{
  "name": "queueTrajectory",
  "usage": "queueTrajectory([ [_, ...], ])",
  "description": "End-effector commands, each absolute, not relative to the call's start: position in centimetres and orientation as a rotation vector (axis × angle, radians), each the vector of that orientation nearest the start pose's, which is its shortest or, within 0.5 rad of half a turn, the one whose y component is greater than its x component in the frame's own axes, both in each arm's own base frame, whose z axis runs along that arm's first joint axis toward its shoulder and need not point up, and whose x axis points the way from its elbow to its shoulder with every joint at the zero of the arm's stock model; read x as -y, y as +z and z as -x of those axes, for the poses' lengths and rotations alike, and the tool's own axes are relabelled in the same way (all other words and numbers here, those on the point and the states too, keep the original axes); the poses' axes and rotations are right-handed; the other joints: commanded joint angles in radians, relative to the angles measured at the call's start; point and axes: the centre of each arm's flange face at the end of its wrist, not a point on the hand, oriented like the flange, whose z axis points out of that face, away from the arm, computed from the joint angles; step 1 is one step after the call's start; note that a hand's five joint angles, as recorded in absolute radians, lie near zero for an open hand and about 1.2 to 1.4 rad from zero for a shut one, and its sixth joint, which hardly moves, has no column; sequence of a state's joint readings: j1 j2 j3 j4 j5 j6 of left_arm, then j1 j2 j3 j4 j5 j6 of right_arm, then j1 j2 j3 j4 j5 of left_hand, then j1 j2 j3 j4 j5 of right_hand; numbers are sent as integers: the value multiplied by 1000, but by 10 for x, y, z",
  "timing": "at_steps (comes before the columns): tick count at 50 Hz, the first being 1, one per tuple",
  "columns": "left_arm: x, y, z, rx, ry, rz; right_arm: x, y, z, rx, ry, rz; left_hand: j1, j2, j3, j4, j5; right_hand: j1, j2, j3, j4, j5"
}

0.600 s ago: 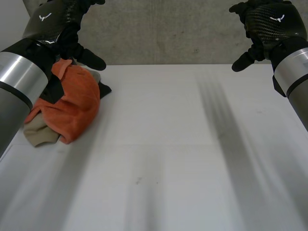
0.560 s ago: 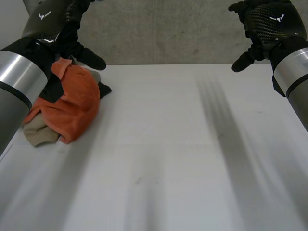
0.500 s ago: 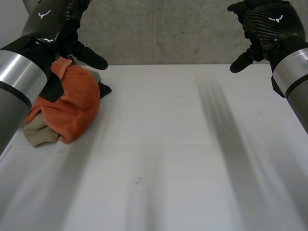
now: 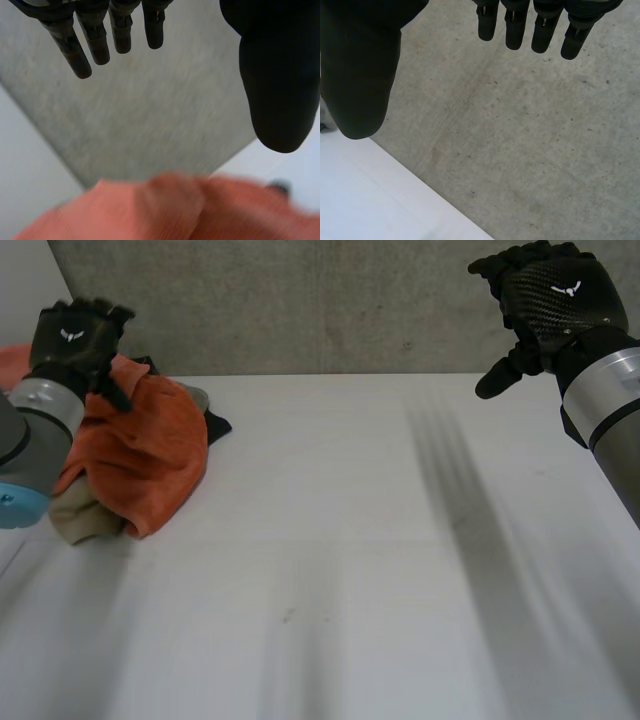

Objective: Fold the laundry.

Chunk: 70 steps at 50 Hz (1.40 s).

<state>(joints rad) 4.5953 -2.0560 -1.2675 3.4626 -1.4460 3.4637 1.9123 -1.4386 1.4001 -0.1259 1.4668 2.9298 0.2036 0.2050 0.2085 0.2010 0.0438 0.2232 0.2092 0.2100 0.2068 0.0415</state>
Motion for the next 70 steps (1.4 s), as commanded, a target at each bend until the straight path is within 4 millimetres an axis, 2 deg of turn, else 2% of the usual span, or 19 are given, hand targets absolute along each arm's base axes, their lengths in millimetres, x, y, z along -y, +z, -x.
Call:
queueTrajectory([
  [1,464,191,154,-1900,-2108,-561,286,322,-251,-1857,-2232,654,-29,-30,-34,-26,-44,-49,-35,-35,-32,-42],
  [7,479,160,150,-1825,-2001,-636,286,315,-252,-1876,-2211,662,51,50,46,54,36,-49,-35,-35,-32,-42],
  [10,484,156,149,-1749,-1994,-656,287,310,-253,-1891,-2199,669,185,184,180,188,171,-49,-35,-35,-32,-42],
  [14,483,159,160,-1620,-2002,-698,289,305,-254,-1909,-2193,691,1191,1189,1186,1193,1176,-49,-35,-35,-32,-42],
  [16,480,166,165,-1602,-2019,-696,289,305,-254,-1910,-2200,705,1193,1191,1188,1195,1178,-49,-35,-35,-32,-42],
  [21,450,248,187,-1487,-2218,-595,289,307,-254,-1903,-2209,711,1193,1191,1188,1195,1178,-49,-35,-35,-32,-42],
  [26,391,320,230,-1467,-2561,-506,290,308,-253,-1900,-2216,708,1193,1191,1188,1195,1178,-49,-35,-35,-32,-42],
  [29,348,352,252,-1485,-2756,-484,289,310,-252,-1896,-2222,705,1193,1191,1188,1195,1178,-49,-35,-35,-32,-42],
  [32,317,359,269,-1542,-2860,-507,289,312,-251,-1893,-2227,703,1193,1191,1188,1195,1178,-49,-35,-35,-32,-42],
  [36,275,341,301,-1691,-2931,-634,289,317,-249,-1881,-2247,696,1193,1191,1188,1195,1178,-49,-35,-35,-32,-42],
  [39,239,313,331,-1821,-2920,-835,288,320,-248,-1873,-2258,699,1193,1191,1188,1195,1178,-49,-35,-35,-32,-42],
  [42,215,254,360,-2037,-2764,-1049,289,321,-247,-1872,-2265,699,1193,1191,1188,1195,1178,-49,-35,-35,-32,-42],
  [43,209,228,369,-2128,-2657,-1132,289,321,-247,-1872,-2266,700,1056,1055,1052,1059,1042,-49,-35,-35,-32,-42],
  [48,200,177,373,-2322,-2287,-1307,289,320,-248,-1881,-2282,754,405,403,400,407,390,-49,-35,-35,-32,-42],
  [51,193,171,369,-2365,-2122,-1365,288,313,-248,-1933,-2271,856,99,98,94,102,84,-49,-35,-35,-32,-42],
  [53,190,173,367,-2383,-2082,-1369,288,302,-249,-1998,-2236,970,75,73,70,77,60,-49,-35,-35,-32,-42],
  [56,188,201,360,-2336,-2171,-1310,288,289,-249,-2069,-2180,1101,45,44,40,48,30,-49,-35,-35,-32,-42],
  [61,180,223,345,-2304,-2236,-1267,279,275,-247,-2175,-2048,1282,39,38,34,42,25,-49,-35,-35,-32,-42],
  [70,166,193,322,-2358,-2139,-1273,248,223,-243,-2296,-1695,1371,42,41,37,45,27,-49,-35,-35,-32,-42],
])
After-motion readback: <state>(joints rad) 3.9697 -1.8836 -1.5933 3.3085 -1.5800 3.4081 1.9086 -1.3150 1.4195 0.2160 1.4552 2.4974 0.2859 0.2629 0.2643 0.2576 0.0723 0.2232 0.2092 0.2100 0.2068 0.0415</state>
